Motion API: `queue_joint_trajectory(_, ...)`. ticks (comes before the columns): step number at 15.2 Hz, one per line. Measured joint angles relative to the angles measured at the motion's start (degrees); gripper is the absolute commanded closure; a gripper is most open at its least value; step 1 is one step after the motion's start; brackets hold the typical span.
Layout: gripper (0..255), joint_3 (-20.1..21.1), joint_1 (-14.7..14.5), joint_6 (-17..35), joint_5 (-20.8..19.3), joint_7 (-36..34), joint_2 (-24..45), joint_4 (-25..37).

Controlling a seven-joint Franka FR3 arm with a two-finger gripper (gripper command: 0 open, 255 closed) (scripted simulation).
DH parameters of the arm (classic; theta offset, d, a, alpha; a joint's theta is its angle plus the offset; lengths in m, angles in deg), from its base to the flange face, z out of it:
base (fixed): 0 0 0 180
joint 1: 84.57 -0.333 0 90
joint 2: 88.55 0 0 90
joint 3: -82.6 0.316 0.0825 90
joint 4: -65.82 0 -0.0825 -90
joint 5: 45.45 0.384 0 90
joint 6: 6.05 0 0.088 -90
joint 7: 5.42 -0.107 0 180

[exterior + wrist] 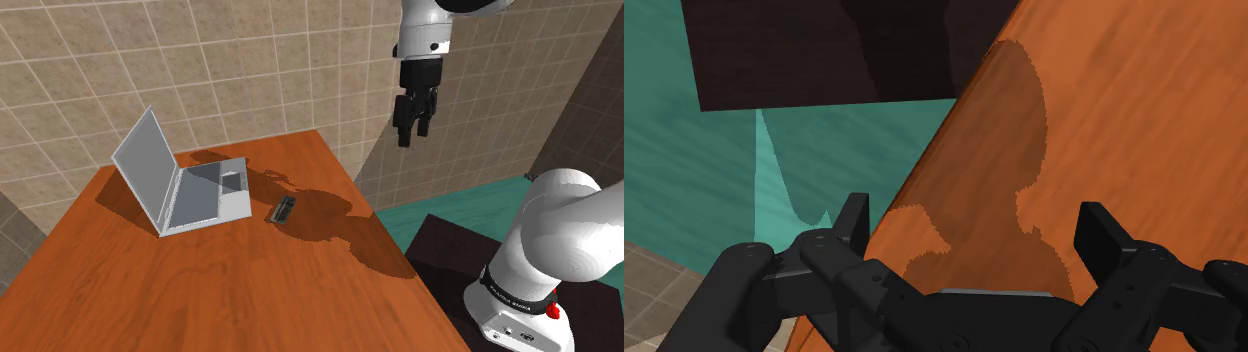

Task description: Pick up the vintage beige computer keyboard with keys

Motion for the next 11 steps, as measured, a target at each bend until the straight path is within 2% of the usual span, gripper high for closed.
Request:
queue_joint_trajectory(3, 0, 1.48, 0.13, 2.21, 1.3, -2.7, 1.19, -0.72)
queue_joint_trajectory(11, 0, 9.64, 1.18, 15.7, 7.53, -19.13, 10.71, -2.13)
